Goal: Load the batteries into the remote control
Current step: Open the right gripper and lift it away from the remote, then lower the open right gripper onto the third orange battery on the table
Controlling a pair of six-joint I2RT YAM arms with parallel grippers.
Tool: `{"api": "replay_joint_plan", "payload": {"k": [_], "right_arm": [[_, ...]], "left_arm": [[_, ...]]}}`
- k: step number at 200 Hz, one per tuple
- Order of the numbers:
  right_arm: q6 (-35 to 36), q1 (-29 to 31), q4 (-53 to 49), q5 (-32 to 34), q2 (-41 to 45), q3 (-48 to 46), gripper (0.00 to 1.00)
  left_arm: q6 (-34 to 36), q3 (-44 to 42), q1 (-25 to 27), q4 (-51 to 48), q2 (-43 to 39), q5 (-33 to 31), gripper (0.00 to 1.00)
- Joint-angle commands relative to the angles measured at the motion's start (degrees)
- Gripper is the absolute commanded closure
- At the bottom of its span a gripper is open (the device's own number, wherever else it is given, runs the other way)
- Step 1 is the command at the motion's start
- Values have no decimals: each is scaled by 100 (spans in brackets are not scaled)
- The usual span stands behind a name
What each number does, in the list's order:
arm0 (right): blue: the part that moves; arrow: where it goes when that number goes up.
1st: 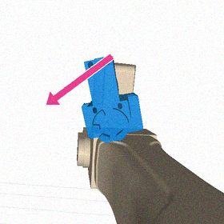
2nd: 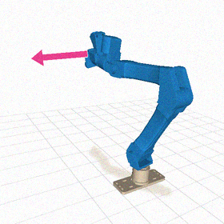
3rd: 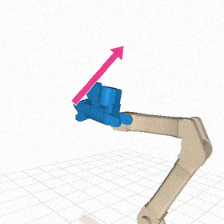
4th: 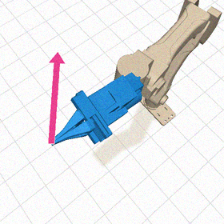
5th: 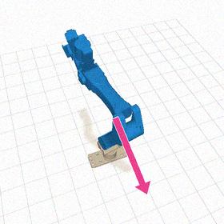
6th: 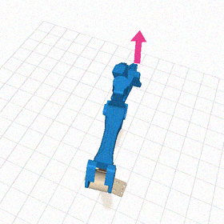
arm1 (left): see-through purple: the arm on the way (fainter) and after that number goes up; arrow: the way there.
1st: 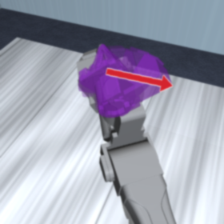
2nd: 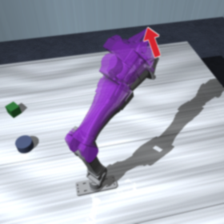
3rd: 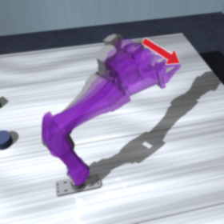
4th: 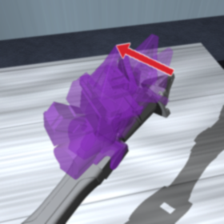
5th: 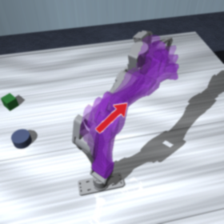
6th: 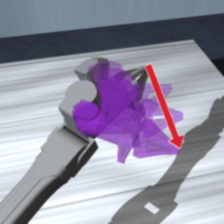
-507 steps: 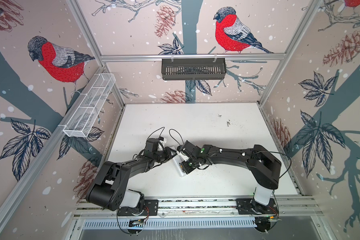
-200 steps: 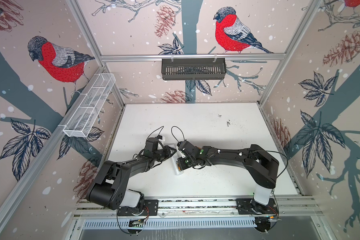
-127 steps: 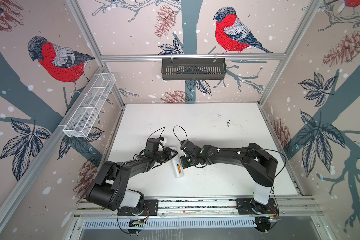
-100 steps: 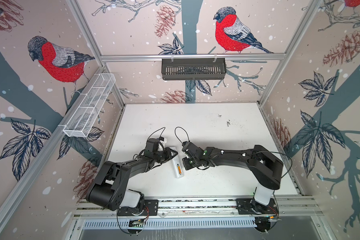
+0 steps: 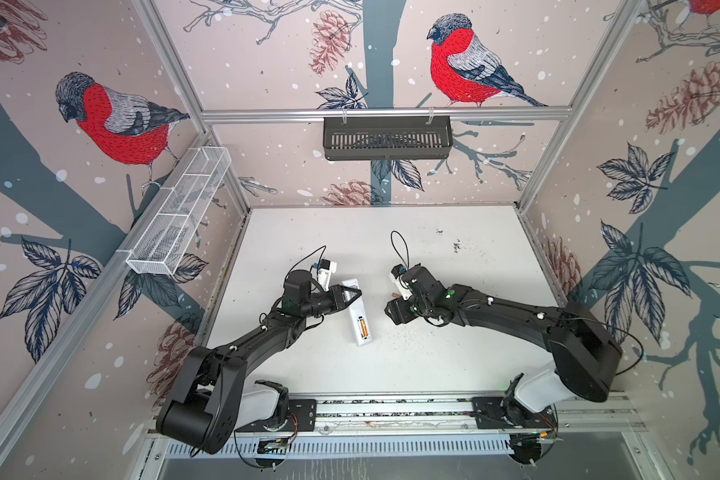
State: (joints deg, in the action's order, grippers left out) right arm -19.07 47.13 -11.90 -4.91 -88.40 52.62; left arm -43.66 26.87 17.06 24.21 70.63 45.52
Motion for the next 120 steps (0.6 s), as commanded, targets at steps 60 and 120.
{"api": "replay_joint_plan", "payload": {"k": [60,120], "right_arm": [[1518,-577,-204,97,-920,792,31],[1796,-794,-286,-35,-1379,1016,44]], "left_arm": [[2070,1132,-15,-3075,-737,-245,100],[2345,1017,-21,-3446,-1202,-538,100]]}}
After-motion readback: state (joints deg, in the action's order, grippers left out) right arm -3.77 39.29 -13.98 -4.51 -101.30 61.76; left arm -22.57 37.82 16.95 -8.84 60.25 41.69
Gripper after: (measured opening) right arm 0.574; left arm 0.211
